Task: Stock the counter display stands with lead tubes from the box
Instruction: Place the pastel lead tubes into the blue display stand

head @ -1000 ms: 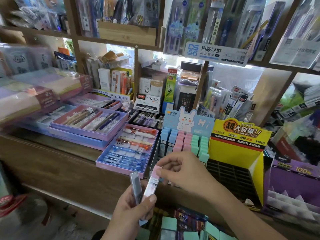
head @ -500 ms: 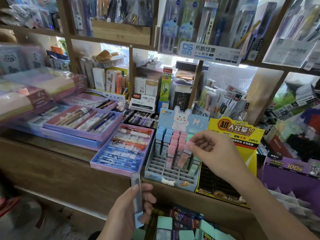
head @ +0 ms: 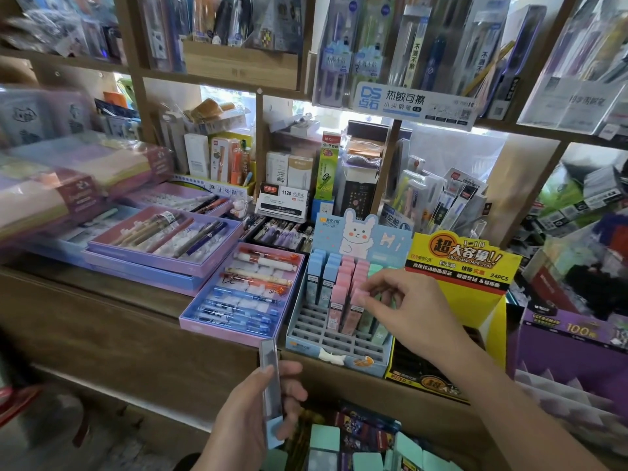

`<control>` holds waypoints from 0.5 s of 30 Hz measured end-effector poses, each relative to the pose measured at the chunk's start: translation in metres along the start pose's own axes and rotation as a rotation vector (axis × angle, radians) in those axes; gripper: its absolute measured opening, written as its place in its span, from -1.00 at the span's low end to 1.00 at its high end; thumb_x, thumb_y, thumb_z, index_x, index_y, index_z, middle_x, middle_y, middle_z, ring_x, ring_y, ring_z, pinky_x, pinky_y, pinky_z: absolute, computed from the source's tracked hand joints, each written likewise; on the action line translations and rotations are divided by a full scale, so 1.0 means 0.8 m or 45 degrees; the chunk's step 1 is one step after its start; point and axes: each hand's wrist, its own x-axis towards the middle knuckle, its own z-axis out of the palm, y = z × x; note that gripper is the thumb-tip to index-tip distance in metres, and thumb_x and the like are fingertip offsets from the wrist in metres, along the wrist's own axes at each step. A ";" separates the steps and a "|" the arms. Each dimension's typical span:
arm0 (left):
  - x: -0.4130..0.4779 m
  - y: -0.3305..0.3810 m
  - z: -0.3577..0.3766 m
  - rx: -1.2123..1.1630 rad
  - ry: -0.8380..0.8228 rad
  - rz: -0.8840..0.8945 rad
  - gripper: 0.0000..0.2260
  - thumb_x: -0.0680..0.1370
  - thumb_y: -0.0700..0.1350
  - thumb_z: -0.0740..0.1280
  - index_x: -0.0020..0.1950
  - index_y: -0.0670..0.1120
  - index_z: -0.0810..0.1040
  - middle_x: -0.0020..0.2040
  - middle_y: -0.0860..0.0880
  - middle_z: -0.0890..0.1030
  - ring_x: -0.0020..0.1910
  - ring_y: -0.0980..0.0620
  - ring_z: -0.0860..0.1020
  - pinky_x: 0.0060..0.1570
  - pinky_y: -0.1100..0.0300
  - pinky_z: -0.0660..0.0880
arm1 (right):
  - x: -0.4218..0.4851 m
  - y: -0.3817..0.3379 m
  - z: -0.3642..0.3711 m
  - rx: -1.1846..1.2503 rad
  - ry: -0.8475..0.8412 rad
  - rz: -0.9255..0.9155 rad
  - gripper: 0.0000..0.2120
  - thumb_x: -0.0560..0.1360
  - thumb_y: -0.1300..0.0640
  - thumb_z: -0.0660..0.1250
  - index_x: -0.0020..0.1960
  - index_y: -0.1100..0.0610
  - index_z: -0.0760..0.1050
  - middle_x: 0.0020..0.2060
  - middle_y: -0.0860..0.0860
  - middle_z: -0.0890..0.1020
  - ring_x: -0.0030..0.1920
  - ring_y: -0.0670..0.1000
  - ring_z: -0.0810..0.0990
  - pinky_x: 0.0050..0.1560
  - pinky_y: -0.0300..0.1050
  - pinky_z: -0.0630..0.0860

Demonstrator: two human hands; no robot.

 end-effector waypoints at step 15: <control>0.000 0.001 -0.001 -0.084 0.004 -0.012 -0.48 0.41 -0.05 0.34 0.18 -0.43 0.50 -0.28 -0.31 0.52 -0.52 -0.09 0.42 -0.62 0.19 0.32 | 0.011 0.005 0.009 -0.498 -0.080 -0.264 -0.90 0.58 0.09 0.43 0.05 0.07 0.68 -0.07 -0.08 0.62 0.05 -0.04 0.50 0.07 -0.08 0.51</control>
